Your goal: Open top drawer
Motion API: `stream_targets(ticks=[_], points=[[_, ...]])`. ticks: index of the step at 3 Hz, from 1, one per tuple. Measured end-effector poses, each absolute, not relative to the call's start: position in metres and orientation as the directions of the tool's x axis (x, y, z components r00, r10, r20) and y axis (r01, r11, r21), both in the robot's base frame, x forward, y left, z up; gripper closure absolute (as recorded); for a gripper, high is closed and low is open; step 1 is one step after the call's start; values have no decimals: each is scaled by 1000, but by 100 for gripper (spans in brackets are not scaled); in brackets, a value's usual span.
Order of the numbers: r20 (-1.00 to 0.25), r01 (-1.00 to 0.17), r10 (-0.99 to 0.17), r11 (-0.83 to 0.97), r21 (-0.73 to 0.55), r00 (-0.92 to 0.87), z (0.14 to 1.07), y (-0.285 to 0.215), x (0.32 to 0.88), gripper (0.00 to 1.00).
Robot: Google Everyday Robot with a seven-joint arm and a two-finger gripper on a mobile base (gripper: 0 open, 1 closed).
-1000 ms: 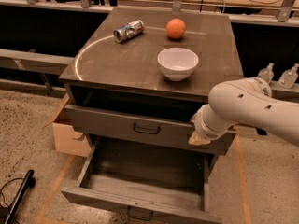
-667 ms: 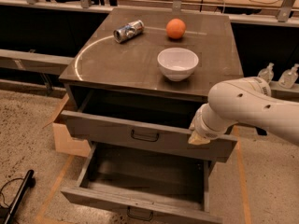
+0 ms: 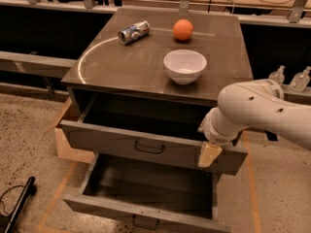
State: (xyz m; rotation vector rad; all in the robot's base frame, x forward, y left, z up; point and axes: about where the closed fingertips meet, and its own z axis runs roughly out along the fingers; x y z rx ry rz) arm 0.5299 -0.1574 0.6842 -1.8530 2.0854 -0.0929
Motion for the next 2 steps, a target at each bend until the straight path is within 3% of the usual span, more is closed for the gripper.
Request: stream_targets(ticks=[1,2], points=[[-222,-953,-972,142,-269,-82,689,-156,531,0],[-229,-952,-970,147,-268,-85,698,-156,533,18]])
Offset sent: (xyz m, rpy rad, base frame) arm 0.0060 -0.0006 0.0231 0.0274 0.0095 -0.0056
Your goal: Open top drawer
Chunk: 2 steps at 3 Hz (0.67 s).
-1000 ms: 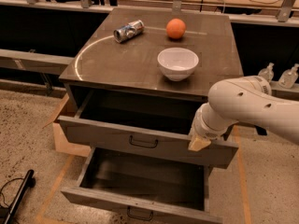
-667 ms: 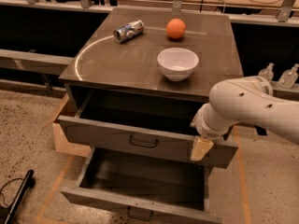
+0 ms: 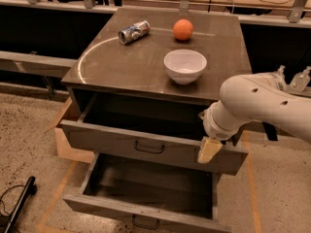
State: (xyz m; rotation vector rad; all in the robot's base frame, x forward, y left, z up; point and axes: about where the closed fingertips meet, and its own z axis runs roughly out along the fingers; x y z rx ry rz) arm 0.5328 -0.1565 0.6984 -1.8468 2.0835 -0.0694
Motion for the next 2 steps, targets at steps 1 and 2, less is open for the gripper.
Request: stream_targets(ticks=[1,2], points=[[-224,-952,-970,152,-265,-93,704,-161,533,41],[-217,-950,-971,163,-268,-105,711,-167,533,65]])
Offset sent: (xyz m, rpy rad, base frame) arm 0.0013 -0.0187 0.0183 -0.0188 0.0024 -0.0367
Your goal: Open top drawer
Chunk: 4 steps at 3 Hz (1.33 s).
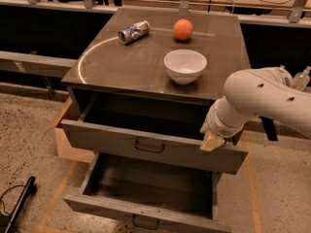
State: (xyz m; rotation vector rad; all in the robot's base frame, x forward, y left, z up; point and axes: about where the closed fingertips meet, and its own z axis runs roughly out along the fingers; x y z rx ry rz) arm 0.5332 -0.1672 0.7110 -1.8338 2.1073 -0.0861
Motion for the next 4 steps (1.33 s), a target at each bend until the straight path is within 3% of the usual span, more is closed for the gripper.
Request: stream_targets(ticks=[1,2,4], points=[[-210,-943,-969,186,-276,-130,724,-177,534,87],[-192,-939,-970,201,-280,-151,746,-192,531,100],[-194,-926,-970,204,-316,-148,757,-198,523,100]])
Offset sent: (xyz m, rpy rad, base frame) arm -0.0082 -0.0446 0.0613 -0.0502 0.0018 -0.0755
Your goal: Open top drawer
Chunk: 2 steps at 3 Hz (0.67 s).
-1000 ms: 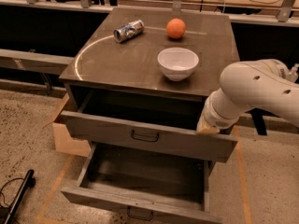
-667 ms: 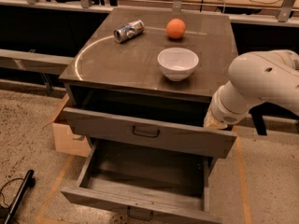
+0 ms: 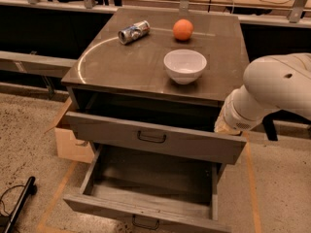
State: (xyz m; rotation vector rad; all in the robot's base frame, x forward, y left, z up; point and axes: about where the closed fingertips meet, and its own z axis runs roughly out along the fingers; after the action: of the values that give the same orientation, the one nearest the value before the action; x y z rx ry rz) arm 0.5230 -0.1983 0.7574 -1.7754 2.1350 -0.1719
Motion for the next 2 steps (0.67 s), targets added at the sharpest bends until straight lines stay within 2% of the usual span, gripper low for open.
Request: stream_targets(ticks=[2], points=[[-259,-895,-963,182,-407,-78,738,-175,534,100]])
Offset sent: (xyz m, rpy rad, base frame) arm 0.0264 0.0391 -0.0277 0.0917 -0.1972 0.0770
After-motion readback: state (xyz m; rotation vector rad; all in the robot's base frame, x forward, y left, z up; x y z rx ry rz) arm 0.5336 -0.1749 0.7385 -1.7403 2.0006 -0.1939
